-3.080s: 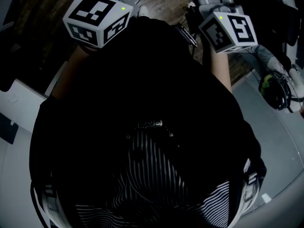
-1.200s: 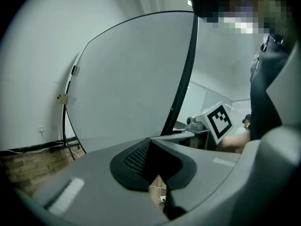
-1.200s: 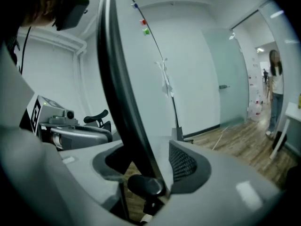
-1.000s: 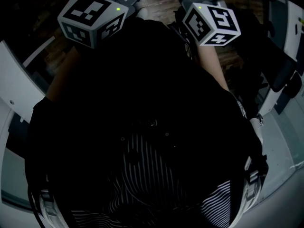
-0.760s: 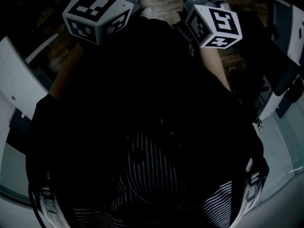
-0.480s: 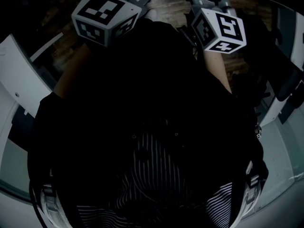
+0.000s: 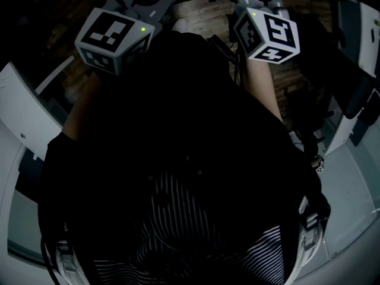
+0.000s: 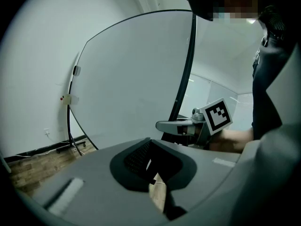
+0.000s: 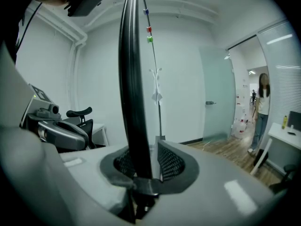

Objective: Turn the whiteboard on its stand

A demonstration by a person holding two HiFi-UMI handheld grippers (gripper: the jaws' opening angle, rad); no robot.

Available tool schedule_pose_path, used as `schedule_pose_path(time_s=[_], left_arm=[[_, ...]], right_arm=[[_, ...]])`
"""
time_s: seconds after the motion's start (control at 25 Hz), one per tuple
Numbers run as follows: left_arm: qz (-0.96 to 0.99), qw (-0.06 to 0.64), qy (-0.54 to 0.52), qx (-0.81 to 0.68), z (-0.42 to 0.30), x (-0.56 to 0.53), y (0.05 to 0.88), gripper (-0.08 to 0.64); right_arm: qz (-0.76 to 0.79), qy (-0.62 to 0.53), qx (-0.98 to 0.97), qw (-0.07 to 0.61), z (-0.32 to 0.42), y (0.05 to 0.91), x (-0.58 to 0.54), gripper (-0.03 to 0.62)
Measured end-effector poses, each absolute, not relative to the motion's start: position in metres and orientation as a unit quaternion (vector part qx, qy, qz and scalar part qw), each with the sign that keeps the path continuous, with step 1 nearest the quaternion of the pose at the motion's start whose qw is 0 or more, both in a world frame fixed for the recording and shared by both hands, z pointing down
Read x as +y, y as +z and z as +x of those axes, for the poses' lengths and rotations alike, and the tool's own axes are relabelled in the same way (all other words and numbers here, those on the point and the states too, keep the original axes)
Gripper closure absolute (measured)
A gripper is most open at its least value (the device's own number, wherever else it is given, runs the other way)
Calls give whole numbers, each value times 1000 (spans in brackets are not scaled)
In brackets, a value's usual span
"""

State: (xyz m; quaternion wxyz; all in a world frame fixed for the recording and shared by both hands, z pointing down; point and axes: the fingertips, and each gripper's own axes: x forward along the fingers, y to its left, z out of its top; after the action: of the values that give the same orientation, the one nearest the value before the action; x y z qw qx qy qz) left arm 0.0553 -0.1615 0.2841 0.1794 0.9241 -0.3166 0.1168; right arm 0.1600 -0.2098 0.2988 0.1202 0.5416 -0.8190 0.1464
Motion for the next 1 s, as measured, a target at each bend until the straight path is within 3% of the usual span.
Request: schedule_pose_path(time_s=[1.0], left_arm=[[913, 220, 122, -321, 61, -156, 304, 563]], right_arm=[[557, 121, -814, 113, 235, 281, -270, 477]])
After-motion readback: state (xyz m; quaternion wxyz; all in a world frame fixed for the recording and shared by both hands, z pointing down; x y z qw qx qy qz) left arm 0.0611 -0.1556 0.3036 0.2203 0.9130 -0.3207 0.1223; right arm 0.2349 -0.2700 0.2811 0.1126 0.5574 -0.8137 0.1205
